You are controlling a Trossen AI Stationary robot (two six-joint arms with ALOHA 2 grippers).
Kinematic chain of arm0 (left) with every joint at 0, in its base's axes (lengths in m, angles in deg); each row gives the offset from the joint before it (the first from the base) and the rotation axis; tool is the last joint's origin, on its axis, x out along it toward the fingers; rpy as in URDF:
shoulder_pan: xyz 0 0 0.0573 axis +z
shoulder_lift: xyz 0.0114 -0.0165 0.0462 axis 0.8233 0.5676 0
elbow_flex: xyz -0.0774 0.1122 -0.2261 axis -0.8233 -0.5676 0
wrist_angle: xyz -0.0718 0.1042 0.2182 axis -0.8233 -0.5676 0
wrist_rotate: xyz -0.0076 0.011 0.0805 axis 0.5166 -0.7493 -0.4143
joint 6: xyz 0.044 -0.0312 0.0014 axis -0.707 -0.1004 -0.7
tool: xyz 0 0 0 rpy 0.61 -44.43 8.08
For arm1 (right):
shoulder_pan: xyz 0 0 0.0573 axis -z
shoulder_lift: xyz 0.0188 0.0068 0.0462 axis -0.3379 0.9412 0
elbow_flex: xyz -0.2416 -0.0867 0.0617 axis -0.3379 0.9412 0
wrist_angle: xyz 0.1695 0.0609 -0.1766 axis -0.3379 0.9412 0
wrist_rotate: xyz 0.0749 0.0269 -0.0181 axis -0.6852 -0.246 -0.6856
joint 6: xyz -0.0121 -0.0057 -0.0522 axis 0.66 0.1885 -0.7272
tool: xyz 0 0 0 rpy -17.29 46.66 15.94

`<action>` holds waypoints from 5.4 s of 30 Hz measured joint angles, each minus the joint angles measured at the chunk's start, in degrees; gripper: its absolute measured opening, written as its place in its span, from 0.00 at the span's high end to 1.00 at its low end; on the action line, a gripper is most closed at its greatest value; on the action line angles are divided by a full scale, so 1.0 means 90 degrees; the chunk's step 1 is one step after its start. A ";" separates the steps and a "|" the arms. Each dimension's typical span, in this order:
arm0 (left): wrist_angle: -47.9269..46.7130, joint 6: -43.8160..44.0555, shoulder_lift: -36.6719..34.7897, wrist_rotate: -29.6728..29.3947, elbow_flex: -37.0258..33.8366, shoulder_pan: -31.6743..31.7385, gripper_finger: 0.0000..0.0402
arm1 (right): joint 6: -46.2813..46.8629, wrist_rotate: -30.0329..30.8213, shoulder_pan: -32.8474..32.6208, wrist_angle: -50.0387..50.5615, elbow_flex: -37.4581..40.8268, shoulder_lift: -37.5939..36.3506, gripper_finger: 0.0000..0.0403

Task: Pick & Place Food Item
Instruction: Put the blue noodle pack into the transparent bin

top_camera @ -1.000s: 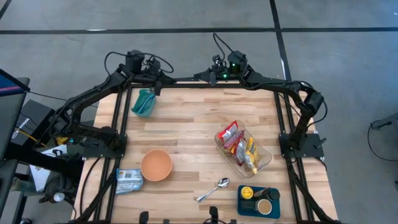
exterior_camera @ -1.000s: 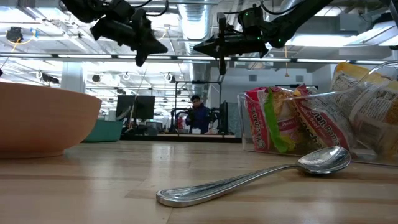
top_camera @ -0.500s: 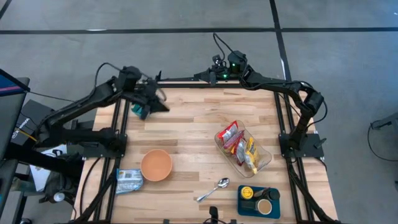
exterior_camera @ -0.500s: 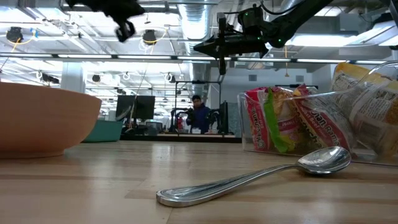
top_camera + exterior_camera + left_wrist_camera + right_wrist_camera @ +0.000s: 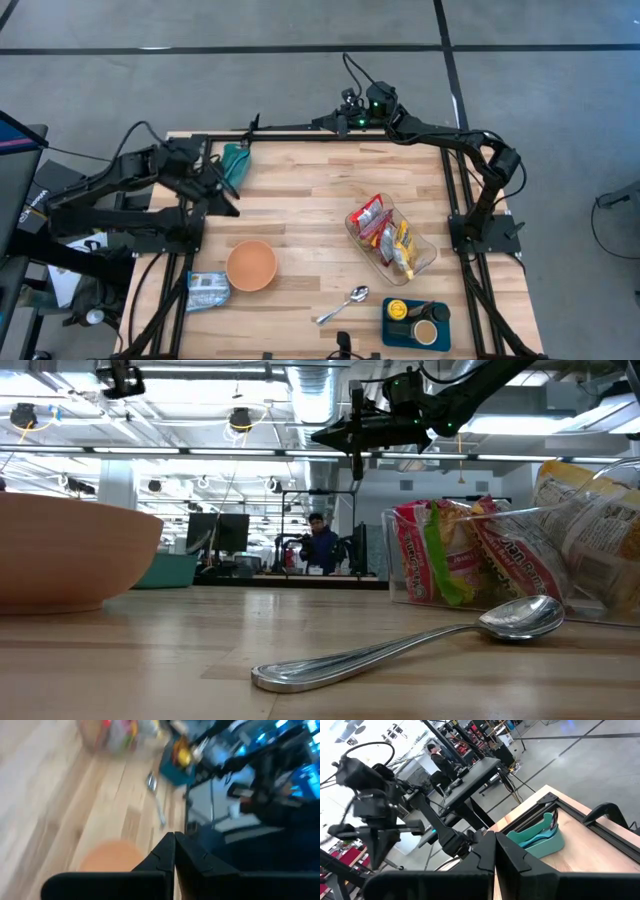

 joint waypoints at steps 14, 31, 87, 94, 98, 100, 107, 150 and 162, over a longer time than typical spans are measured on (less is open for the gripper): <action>-0.3556 -0.0021 0.0615 -0.1924 0.0000 -0.1584 1.00 | 0.0000 0.0022 -0.0027 0.0457 -0.0002 0.0000 1.00; -0.3347 0.0584 0.0923 -0.2344 -0.1036 -0.4212 1.00 | 0.0000 0.0022 -0.0031 0.0590 -0.0002 0.0000 1.00; 0.1304 0.7857 0.3429 -0.2938 -0.1583 -0.7638 1.00 | 0.0313 0.0673 -0.0126 0.0612 -0.0002 0.0002 1.00; 0.1165 0.8101 0.3374 -0.2756 -0.1583 -0.7532 1.00 | 0.0316 0.0673 -0.0126 0.0610 -0.0002 0.0000 1.00; 0.1113 0.8099 0.3374 -0.2751 -0.1583 -0.7532 1.00 | 0.0318 0.0670 -0.0126 0.0610 -0.0002 0.0002 1.00; 0.1095 0.7992 0.3374 -0.2751 -0.1583 -0.7532 1.00 | 0.0318 0.0670 -0.0126 0.0610 -0.0002 0.0002 1.00; 0.1072 0.7321 0.3374 -0.2751 -0.1582 -0.7532 0.95 | 0.0318 0.0670 -0.0126 0.0612 -0.0002 0.0002 1.00; 0.1017 0.6002 0.3178 -0.2921 -0.1579 -0.7413 0.64 | 0.0318 0.0666 -0.0126 0.0617 -0.0002 0.0002 1.00; 0.2147 0.6821 0.2778 -0.2897 -0.1579 -0.7435 0.87 | 0.0046 0.0667 -0.0134 0.0712 -0.0002 0.0002 1.00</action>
